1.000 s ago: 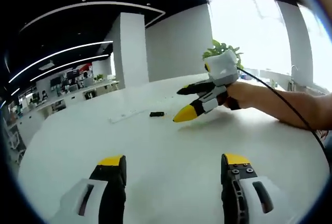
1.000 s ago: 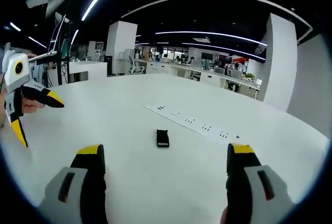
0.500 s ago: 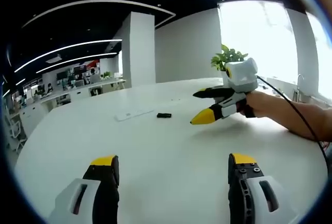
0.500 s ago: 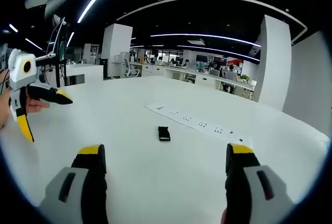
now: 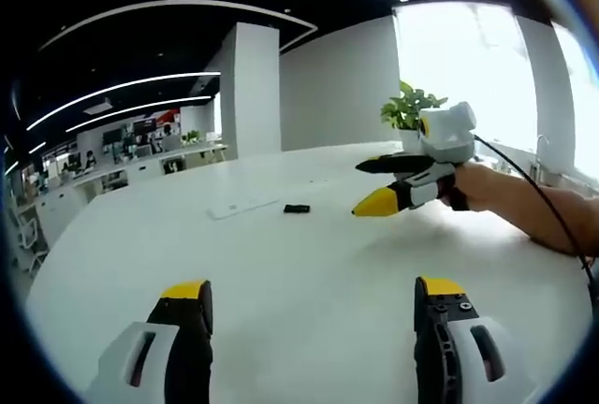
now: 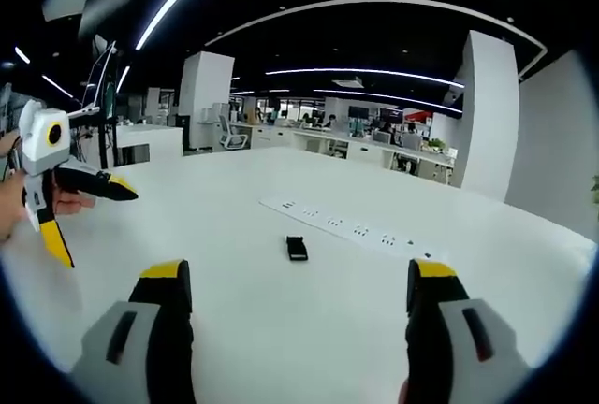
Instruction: Snap the two parts of the plastic buckle together until the buckle closes and remains connected.
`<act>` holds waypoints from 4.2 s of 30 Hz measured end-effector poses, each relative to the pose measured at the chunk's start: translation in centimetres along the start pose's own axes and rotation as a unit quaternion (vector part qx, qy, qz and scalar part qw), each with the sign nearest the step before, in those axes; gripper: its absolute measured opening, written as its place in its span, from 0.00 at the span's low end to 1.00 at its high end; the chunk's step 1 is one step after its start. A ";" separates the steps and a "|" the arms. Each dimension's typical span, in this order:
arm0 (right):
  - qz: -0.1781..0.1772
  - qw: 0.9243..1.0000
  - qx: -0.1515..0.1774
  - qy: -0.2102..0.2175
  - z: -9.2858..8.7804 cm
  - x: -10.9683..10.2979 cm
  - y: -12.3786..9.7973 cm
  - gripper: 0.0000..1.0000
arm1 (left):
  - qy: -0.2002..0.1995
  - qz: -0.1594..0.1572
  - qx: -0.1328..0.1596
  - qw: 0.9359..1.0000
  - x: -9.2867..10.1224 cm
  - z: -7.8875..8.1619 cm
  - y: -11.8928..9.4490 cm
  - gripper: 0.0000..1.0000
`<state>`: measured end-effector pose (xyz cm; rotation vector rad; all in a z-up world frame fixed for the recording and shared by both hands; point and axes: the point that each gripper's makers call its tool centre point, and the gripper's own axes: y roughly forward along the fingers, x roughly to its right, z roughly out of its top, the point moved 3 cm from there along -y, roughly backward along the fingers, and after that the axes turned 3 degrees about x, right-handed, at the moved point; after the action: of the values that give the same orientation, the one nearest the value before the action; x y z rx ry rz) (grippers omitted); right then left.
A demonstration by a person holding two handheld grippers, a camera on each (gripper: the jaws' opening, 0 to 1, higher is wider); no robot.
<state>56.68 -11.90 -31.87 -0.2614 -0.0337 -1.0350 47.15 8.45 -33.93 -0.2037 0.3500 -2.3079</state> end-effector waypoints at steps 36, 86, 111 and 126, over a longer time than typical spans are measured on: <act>-0.016 1.000 0.001 -0.002 -0.8 -1.0 -5.5 0.87 | -0.029 0.011 0.032 0.999 0.4 0.5 -0.8 0.99; -0.021 1.000 0.005 0.012 -1.9 -2.8 -12.3 0.87 | -0.035 0.001 0.014 0.999 1.3 -0.3 -0.3 0.98; -0.014 1.000 0.003 0.001 -3.1 -4.1 -14.5 0.86 | -0.018 0.005 0.017 1.000 1.7 -1.0 -1.6 0.98; -0.007 1.000 0.006 -0.008 -3.6 -4.7 -14.5 0.86 | -0.018 -0.007 0.012 1.000 1.9 -1.2 -1.3 0.96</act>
<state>41.51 -15.73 -33.19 -0.2580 -0.0557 -1.0468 44.67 8.14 -34.59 -0.2367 0.3034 -2.3172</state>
